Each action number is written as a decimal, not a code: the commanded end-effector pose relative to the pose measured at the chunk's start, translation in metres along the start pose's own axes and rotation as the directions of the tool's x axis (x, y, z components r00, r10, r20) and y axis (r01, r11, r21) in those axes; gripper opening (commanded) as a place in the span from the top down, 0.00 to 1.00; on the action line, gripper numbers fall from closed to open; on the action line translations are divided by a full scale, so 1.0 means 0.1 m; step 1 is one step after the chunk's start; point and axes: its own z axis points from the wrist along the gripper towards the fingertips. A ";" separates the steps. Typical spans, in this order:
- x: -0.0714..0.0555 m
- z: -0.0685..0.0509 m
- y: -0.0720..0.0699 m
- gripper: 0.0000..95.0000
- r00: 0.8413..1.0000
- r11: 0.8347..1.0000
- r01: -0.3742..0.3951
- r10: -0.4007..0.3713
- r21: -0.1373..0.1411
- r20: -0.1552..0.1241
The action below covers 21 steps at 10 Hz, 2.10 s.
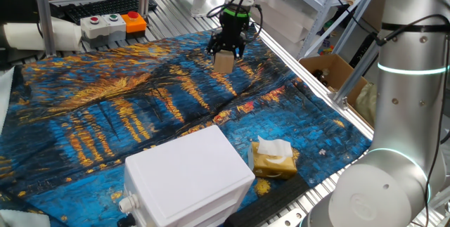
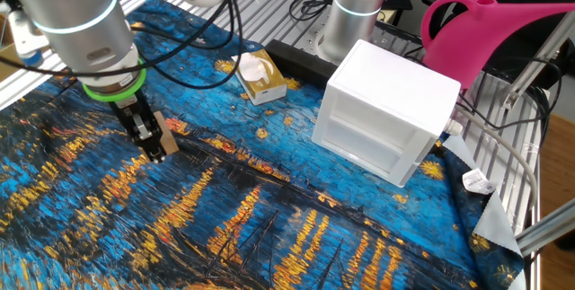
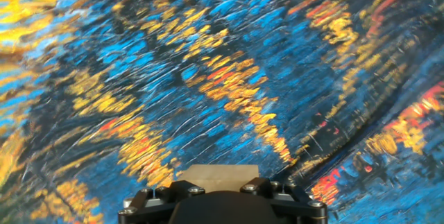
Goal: Pick up the small block on the left and move it to the right
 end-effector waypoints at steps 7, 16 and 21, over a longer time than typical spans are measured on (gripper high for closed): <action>0.01 0.00 0.00 1.00 0.997 0.997 0.080 -0.080 0.009 0.021; 0.01 0.00 0.00 1.00 0.986 0.986 0.152 -0.147 -0.069 0.074; 0.01 0.00 0.00 1.00 0.987 0.986 0.153 -0.148 -0.070 0.070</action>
